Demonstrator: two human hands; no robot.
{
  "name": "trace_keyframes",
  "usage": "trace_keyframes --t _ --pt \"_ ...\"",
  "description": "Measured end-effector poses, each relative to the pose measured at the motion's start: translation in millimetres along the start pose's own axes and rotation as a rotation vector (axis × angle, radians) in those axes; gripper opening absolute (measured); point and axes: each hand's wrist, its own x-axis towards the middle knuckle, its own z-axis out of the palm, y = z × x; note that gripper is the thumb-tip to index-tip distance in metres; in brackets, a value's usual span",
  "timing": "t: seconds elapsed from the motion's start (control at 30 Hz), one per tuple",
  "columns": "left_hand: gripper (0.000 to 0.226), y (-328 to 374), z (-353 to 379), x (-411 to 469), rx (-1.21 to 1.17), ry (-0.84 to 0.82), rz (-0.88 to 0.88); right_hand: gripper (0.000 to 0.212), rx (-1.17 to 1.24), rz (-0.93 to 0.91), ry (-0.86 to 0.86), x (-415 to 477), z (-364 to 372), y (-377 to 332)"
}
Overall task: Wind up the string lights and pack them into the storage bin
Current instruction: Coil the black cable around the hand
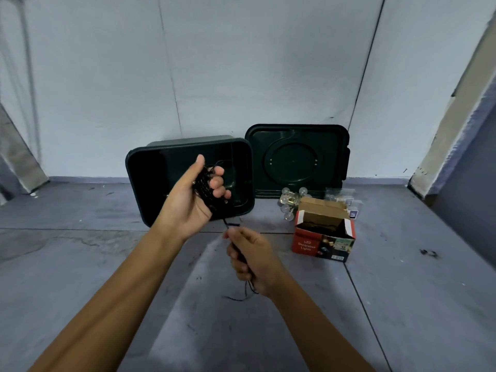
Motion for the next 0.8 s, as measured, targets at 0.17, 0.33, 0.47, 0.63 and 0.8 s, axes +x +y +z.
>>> trace_keyframes --t 0.17,0.33,0.47,0.63,0.8 --pt "0.052 -5 -27 12 0.049 0.106 0.08 0.015 -0.236 0.07 0.018 -24 9 3" --pt "0.047 -29 -45 5 0.195 0.174 -0.056 0.025 -0.883 -0.133 0.096 -39 9 -14" --pt "0.051 -49 -41 -17 0.555 -0.093 -0.353 0.022 -1.197 -0.344 0.081 -34 -4 -52" --pt "0.063 -63 -41 -36 0.304 -0.58 -0.54 0.014 -0.754 -0.387 -0.077 -19 -32 -57" --pt "0.019 -68 -43 -40 0.187 -0.606 -0.427 0.013 0.044 -0.243 -0.193 -20 -25 -15"
